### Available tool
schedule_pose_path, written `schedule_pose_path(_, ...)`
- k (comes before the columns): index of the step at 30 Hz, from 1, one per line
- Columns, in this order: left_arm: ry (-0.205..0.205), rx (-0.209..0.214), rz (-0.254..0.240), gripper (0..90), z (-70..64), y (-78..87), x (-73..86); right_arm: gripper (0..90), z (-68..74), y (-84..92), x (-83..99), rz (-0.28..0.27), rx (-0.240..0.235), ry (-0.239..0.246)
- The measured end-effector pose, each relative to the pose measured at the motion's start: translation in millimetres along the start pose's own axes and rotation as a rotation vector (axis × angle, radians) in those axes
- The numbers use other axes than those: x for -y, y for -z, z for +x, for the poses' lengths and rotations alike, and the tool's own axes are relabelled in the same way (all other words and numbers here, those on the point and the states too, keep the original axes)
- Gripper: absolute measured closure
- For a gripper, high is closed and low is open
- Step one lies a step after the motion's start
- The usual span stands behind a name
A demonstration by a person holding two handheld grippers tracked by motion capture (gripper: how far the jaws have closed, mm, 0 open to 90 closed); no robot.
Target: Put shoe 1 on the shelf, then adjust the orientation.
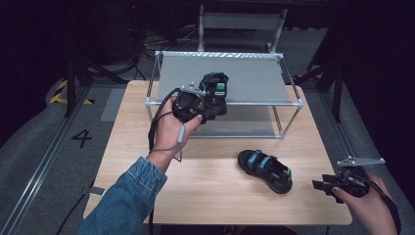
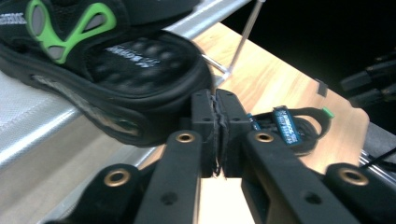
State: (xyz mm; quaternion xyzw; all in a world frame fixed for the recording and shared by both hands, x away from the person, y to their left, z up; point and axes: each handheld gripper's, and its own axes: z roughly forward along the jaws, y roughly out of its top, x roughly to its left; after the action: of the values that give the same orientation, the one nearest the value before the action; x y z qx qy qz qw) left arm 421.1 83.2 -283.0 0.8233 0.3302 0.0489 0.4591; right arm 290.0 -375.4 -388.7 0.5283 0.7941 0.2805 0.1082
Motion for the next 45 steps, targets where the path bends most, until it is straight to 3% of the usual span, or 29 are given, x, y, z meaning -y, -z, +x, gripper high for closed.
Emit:
schedule_pose_path(3, -0.002, -0.008, -0.014, 89.8, 1.7, 1.0, -1.9, 49.3, 0.3, 0.1, -0.3, -0.004, 0.002, 0.005)
schedule_pose_path(6, -0.011, -0.061, -0.015, 89.9, 7.8, -2.0, -4.1, 49.3, 1.2, -1.7, -0.6, 0.0, 0.001, 0.008)
schedule_pose_path(11, 0.03, -0.055, -0.025, 90.0, 19.4, -11.1, -6.5, 49.2, 2.4, -3.8, -1.1, 0.005, -0.004, 0.018)
schedule_pose_path(17, 0.051, -0.087, -0.026, 89.9, 35.6, -26.7, -15.3, 49.2, 0.9, -5.2, -0.7, 0.004, -0.001, 0.014)
schedule_pose_path(25, 0.051, -0.087, -0.018, 89.9, 43.9, -39.8, -22.4, 49.2, -1.6, -5.6, 0.4, 0.01, -0.003, 0.013)
schedule_pose_path(29, 0.047, -0.113, -0.012, 89.8, 47.5, -42.7, -24.5, 49.2, -0.8, -5.9, -0.2, 0.01, -0.008, 0.014)
schedule_pose_path(31, 0.054, -0.095, -0.022, 89.4, 50.0, -43.9, -23.2, 49.2, -0.3, -7.1, -0.2, 0.007, -0.001, 0.016)
schedule_pose_path(34, 0.052, -0.064, -0.029, 80.4, 49.2, -42.5, -23.0, 49.2, 1.2, -7.9, -1.1, 0.01, -0.005, 0.023)
schedule_pose_path(37, 0.011, -0.083, -0.026, 70.7, 41.7, -36.9, -22.8, 49.1, 2.8, -8.3, -1.6, 0.01, -0.009, 0.031)
schedule_pose_path(41, -0.007, -0.071, -0.026, 62.8, 32.5, -26.2, -20.1, 49.1, 5.5, -6.4, -3.0, 0.002, -0.007, 0.042)
schedule_pose_path(45, -0.058, -0.129, 0.007, 49.1, 24.3, -15.8, -10.9, 49.1, 11.6, -3.6, -7.2, -0.015, -0.03, 0.056)
